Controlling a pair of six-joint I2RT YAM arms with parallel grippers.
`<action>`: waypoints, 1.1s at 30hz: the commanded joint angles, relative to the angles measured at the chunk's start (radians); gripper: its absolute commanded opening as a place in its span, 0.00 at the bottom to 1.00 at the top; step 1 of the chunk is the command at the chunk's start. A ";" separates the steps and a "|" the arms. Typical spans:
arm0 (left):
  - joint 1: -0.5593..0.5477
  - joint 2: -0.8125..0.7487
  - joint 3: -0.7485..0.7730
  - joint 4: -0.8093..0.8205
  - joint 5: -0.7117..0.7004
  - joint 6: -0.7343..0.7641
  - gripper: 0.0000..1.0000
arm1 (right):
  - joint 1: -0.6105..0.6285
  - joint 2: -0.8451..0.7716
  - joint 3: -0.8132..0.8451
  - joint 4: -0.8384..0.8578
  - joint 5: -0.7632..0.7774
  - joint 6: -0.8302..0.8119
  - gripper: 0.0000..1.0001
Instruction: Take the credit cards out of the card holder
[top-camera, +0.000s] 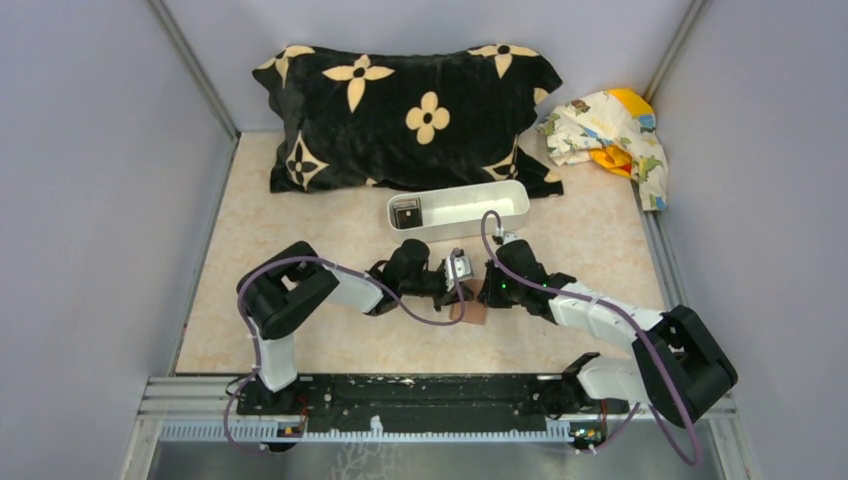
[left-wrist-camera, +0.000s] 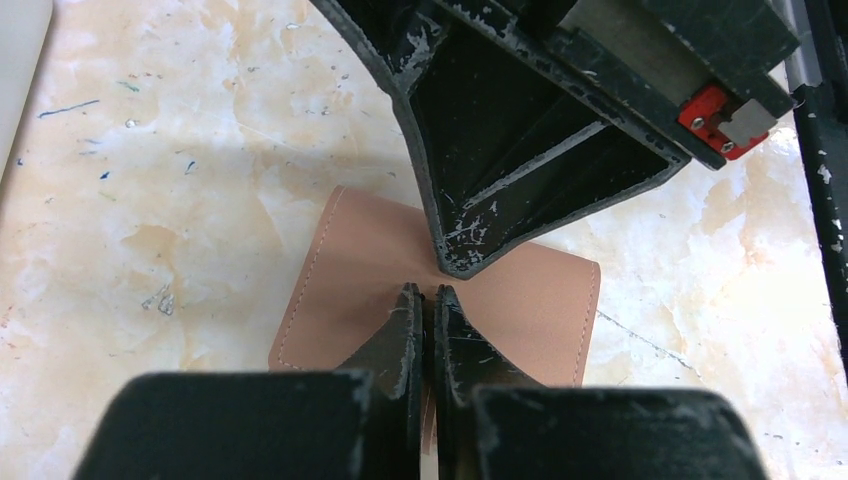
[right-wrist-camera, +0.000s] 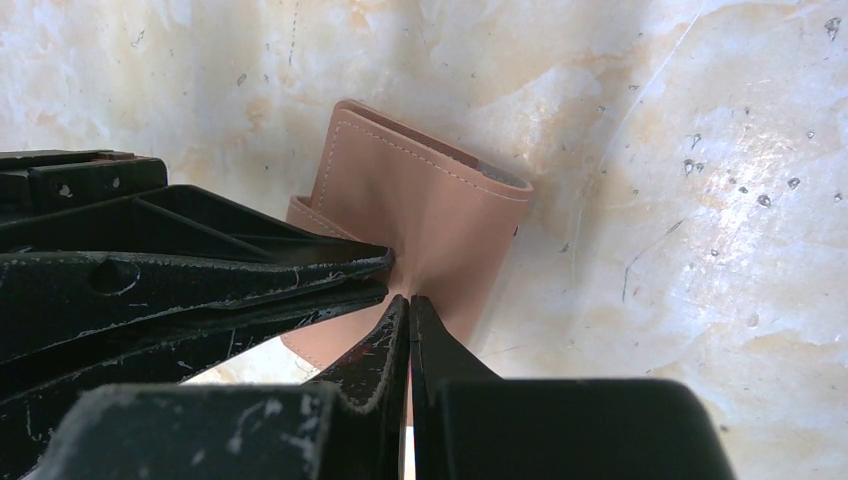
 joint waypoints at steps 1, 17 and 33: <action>-0.004 0.017 -0.055 -0.247 -0.032 -0.053 0.00 | -0.006 0.003 -0.005 0.019 0.003 0.004 0.00; -0.005 -0.129 -0.118 -0.184 -0.058 -0.127 0.00 | -0.006 -0.011 -0.038 0.023 0.025 0.012 0.00; -0.005 -0.279 -0.227 -0.238 -0.310 -0.223 0.07 | -0.004 -0.029 -0.008 -0.035 0.062 -0.005 0.00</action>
